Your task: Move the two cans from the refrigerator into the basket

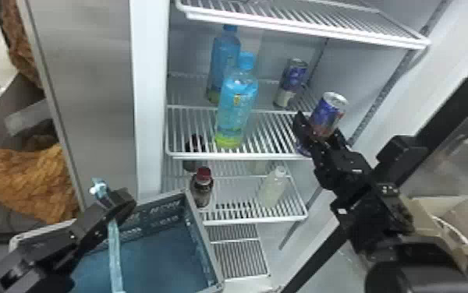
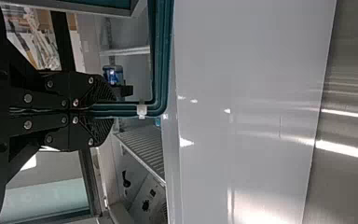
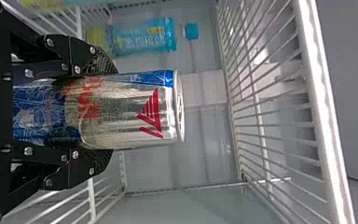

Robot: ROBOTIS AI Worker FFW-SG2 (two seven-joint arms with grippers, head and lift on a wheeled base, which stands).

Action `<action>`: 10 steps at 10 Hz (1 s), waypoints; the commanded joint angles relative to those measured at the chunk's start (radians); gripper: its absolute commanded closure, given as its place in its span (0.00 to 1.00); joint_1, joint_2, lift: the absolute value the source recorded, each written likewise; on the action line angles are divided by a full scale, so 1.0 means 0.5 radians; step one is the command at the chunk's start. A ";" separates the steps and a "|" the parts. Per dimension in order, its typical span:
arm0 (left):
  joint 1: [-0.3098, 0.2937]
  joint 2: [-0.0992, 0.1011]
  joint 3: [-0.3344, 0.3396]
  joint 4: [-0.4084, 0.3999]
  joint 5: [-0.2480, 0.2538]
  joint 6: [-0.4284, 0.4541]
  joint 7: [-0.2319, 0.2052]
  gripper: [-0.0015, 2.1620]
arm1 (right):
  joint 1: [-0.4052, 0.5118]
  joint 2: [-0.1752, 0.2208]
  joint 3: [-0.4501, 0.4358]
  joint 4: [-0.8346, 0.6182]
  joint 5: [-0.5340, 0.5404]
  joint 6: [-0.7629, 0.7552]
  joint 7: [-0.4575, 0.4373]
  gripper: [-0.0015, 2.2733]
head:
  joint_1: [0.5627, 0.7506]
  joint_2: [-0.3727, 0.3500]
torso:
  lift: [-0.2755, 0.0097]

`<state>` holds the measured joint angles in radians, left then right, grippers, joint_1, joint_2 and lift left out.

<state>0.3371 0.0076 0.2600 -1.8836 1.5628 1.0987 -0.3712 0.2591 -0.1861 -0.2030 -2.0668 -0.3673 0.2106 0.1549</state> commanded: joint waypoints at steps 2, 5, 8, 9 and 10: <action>0.003 0.000 0.002 0.005 -0.003 0.002 0.000 0.56 | 0.193 -0.011 0.007 -0.218 -0.075 0.084 0.000 0.56 | 0.70 0.13 | 0.84; 0.013 0.000 0.002 0.000 -0.003 0.002 0.000 0.56 | 0.390 -0.011 0.043 -0.390 -0.167 0.153 0.003 0.56 | 0.70 0.16 | 0.84; 0.013 0.000 0.002 0.000 0.001 0.002 0.000 0.56 | 0.483 -0.014 0.183 -0.444 -0.254 0.202 0.043 0.56 | 0.70 0.22 | 0.84; 0.013 0.000 0.006 0.000 0.001 0.002 0.000 0.56 | 0.493 -0.017 0.242 -0.449 -0.286 0.212 0.052 0.56 | 0.70 0.24 | 0.84; 0.013 0.000 0.006 0.000 0.005 0.002 0.000 0.56 | 0.498 -0.017 0.294 -0.444 -0.318 0.217 0.058 0.56 | 0.70 0.27 | 0.84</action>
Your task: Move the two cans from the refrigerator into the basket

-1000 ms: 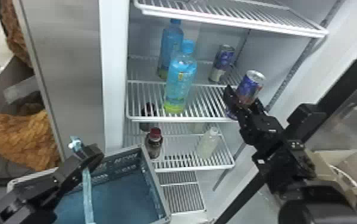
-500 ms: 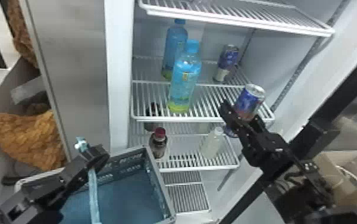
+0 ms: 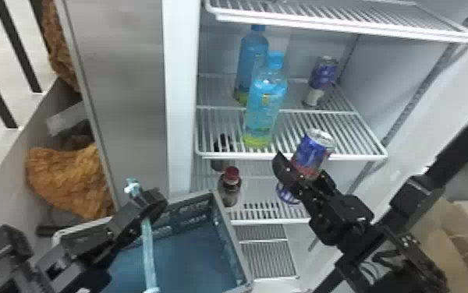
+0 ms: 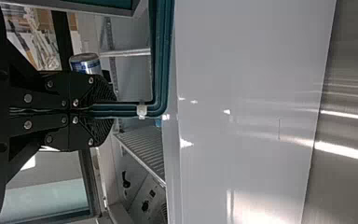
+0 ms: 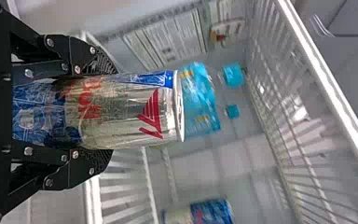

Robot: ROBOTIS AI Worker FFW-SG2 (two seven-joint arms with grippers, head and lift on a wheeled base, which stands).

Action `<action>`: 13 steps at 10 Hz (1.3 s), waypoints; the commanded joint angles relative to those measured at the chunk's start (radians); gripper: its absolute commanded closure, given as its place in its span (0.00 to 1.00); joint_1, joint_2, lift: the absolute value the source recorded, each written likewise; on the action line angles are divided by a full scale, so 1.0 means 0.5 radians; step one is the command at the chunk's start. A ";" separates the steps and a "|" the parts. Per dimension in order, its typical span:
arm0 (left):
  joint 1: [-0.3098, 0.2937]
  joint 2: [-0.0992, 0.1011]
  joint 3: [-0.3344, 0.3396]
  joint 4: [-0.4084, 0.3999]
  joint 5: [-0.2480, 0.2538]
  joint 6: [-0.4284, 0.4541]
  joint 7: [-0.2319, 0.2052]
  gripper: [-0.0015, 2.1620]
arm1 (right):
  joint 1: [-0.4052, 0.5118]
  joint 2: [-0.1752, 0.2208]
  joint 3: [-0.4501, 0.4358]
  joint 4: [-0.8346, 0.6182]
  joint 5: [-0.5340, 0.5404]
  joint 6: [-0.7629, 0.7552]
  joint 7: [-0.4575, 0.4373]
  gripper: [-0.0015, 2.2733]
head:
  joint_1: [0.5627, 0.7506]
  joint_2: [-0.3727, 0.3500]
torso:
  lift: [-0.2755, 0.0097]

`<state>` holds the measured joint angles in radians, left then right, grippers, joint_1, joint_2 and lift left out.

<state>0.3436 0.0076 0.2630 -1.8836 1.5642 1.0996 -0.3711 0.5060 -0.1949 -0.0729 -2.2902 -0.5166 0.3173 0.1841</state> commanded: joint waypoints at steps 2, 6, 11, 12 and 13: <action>0.005 0.000 0.005 0.000 0.002 0.000 0.000 0.56 | -0.006 -0.031 0.214 0.018 -0.112 0.028 0.012 0.56 | 0.70 0.32 | 0.84; 0.005 0.000 0.005 0.005 0.002 0.000 0.000 0.56 | -0.065 -0.077 0.477 0.067 -0.235 0.121 0.064 0.56 | 0.70 0.50 | 0.84; 0.005 0.000 0.005 0.010 -0.002 -0.005 0.000 0.56 | -0.129 -0.107 0.628 0.145 -0.279 0.308 0.199 0.47 | 0.70 0.65 | 0.84; 0.005 0.000 0.001 0.005 0.002 -0.005 0.000 0.56 | -0.138 -0.107 0.628 0.160 -0.303 0.318 0.215 0.31 | 0.70 0.67 | 0.84; 0.005 0.000 0.001 0.005 0.002 -0.005 0.000 0.56 | -0.138 -0.107 0.624 0.160 -0.299 0.318 0.221 0.16 | 0.70 0.69 | 0.84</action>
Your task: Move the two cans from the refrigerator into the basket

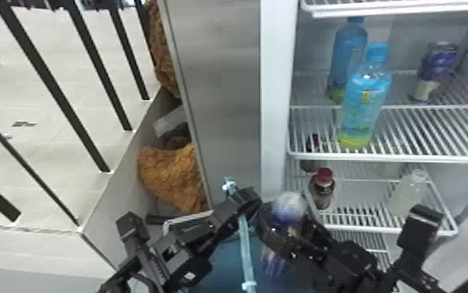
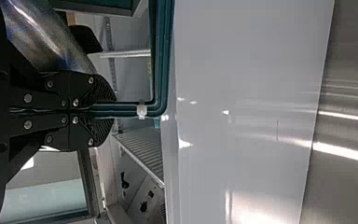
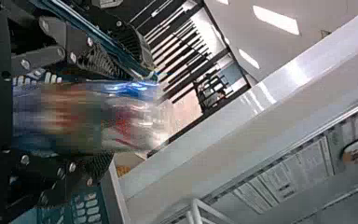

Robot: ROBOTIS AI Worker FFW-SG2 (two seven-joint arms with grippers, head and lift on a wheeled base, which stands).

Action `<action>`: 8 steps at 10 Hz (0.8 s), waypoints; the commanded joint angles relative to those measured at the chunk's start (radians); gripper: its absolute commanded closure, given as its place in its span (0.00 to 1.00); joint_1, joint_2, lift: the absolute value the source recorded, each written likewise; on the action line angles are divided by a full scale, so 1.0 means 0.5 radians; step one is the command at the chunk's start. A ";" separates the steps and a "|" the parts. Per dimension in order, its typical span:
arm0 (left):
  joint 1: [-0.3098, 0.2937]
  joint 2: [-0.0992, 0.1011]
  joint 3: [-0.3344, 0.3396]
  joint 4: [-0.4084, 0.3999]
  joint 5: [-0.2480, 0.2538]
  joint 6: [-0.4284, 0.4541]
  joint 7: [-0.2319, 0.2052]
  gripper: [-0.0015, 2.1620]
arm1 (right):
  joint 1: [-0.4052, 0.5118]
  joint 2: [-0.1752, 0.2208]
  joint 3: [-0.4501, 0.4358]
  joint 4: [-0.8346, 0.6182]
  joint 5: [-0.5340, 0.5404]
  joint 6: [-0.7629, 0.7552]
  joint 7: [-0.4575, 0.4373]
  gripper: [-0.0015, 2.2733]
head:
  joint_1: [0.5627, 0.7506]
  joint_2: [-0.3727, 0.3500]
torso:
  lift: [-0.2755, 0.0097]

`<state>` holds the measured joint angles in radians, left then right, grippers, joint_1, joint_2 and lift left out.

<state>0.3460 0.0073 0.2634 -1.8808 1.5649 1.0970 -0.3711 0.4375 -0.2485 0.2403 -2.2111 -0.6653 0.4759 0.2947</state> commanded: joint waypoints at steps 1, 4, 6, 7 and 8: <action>0.000 0.001 0.000 -0.001 0.001 0.000 0.000 0.56 | -0.001 0.006 -0.018 0.002 0.002 0.000 0.000 0.06 | 0.70 0.69 | 0.84; 0.000 0.001 0.000 -0.001 0.005 -0.005 0.000 0.56 | 0.033 0.052 -0.189 -0.008 0.062 -0.181 0.000 0.05 | 0.70 0.65 | 0.84; 0.000 0.001 0.000 -0.001 0.009 -0.005 0.000 0.56 | 0.062 0.104 -0.421 -0.037 0.134 -0.338 0.000 0.05 | 0.70 0.57 | 0.84; 0.000 0.001 0.000 -0.001 0.009 -0.005 0.000 0.56 | 0.082 0.129 -0.540 -0.077 0.194 -0.378 0.000 0.05 | 0.70 0.50 | 0.84; 0.005 0.001 0.000 -0.001 0.009 -0.005 0.000 0.56 | 0.097 0.144 -0.624 -0.106 0.214 -0.417 0.000 0.05 | 0.70 0.43 | 0.84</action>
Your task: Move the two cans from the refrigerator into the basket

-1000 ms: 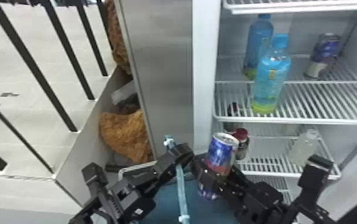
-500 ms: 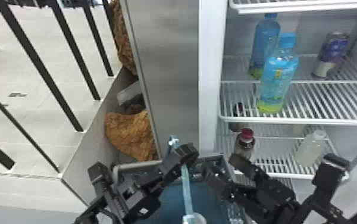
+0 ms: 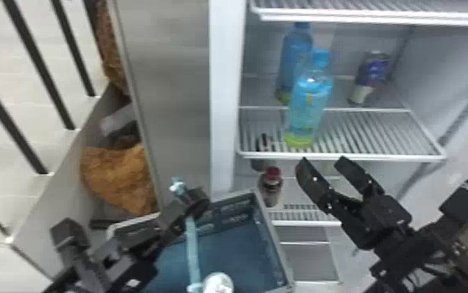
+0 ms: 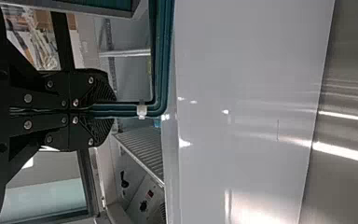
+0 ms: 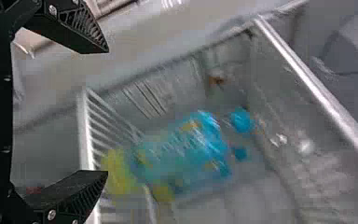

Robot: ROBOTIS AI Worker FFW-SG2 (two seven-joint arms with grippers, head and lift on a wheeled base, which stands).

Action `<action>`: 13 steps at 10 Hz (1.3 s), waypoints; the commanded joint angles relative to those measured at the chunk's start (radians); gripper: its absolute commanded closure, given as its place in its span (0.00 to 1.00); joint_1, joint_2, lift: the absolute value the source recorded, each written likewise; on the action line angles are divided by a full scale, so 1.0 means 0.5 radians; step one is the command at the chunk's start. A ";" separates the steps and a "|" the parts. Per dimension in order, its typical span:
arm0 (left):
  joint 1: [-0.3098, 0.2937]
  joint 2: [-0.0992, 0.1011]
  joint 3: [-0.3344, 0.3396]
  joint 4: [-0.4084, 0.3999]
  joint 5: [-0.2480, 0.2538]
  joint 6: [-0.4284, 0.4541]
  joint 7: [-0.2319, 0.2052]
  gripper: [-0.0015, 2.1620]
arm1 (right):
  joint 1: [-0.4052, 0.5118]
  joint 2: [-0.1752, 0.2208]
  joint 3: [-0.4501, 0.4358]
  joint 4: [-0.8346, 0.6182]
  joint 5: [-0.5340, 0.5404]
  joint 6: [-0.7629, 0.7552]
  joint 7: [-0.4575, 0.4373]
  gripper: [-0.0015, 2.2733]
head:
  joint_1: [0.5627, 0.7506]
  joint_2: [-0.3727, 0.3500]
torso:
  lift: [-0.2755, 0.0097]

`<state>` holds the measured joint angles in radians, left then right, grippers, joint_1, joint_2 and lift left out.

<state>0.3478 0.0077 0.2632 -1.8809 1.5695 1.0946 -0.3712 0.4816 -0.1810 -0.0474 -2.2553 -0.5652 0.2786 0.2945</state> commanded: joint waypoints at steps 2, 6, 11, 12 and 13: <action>-0.004 0.000 0.000 -0.001 0.004 -0.005 -0.003 0.56 | 0.013 0.040 -0.168 -0.052 0.054 -0.057 -0.003 0.05 | 0.70 0.35 | 0.84; -0.033 0.015 -0.028 -0.001 0.004 -0.005 -0.003 0.56 | 0.018 0.080 -0.348 -0.062 0.133 -0.145 -0.086 0.05 | 0.70 0.22 | 0.84; -0.043 0.015 -0.036 0.019 0.004 -0.005 -0.003 0.56 | -0.114 0.089 -0.444 0.027 0.249 -0.165 -0.150 0.05 | 0.70 0.12 | 0.84; -0.053 0.012 -0.040 0.024 0.004 -0.005 -0.003 0.56 | -0.168 0.086 -0.448 0.081 0.269 -0.165 -0.156 0.05 | 0.70 0.12 | 0.84; -0.053 0.012 -0.044 0.029 0.004 -0.005 -0.003 0.56 | -0.232 0.077 -0.448 0.140 0.301 -0.165 -0.166 0.05 | 0.70 0.11 | 0.84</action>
<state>0.3219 0.0145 0.2419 -1.8678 1.5712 1.0921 -0.3727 0.3820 -0.1398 -0.2710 -2.2007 -0.4223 0.1963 0.2119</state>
